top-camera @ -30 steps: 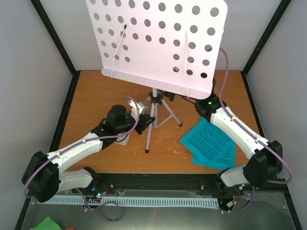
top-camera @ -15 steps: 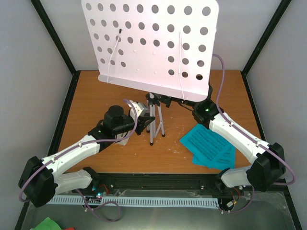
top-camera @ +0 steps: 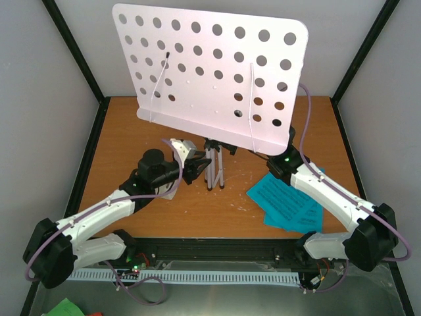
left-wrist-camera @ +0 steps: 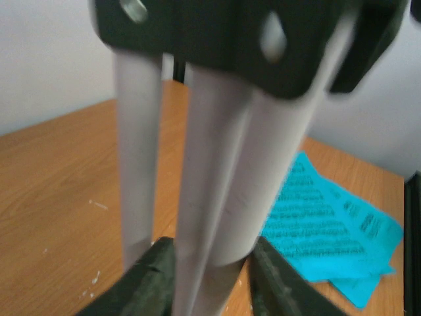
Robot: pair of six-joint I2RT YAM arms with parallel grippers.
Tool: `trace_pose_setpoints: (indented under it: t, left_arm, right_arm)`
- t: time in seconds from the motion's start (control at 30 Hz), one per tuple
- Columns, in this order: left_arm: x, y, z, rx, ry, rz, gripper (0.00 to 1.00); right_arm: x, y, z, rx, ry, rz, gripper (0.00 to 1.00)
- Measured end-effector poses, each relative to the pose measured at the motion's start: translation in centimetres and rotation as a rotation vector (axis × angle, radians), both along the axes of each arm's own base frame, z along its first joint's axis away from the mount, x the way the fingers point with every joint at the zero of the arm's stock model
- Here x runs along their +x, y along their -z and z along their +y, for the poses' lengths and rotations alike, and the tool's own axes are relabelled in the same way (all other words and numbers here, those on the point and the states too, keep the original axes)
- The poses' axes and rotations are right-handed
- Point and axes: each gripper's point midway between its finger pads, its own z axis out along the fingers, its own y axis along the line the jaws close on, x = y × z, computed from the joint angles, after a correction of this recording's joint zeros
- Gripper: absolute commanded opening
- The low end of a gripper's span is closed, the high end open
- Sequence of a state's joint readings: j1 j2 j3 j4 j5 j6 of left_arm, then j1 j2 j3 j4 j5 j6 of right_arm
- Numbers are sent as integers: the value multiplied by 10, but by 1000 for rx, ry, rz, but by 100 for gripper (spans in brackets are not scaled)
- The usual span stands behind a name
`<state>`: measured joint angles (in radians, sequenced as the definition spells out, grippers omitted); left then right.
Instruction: Pack up the instrument practice props
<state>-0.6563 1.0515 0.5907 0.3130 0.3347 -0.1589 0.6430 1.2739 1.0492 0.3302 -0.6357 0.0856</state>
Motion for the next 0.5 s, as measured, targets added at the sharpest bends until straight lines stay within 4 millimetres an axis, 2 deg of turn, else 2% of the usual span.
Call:
trace_pose_setpoints:
  t: [0.07, 0.1, 0.2, 0.33, 0.5]
  left_arm:
    - [-4, -3, 3, -23, -4, -3, 67]
    - [-6, -4, 4, -34, -1, -4, 78]
    - [-12, -3, 6, -54, 13, -3, 92]
    - [-13, 3, 0, -59, 46, 11, 96]
    - [-1, 18, -14, -54, 67, 16, 95]
  right_arm:
    - [-4, 0, 1, 0, -15, -5, 3]
    - [-6, 0, 1, -1, -19, -7, 3]
    - [-8, 0, 1, 0, -25, -11, 3]
    - [-7, 0, 1, 8, -20, -12, 3]
    - [-7, 0, 0, 15, -10, -7, 3]
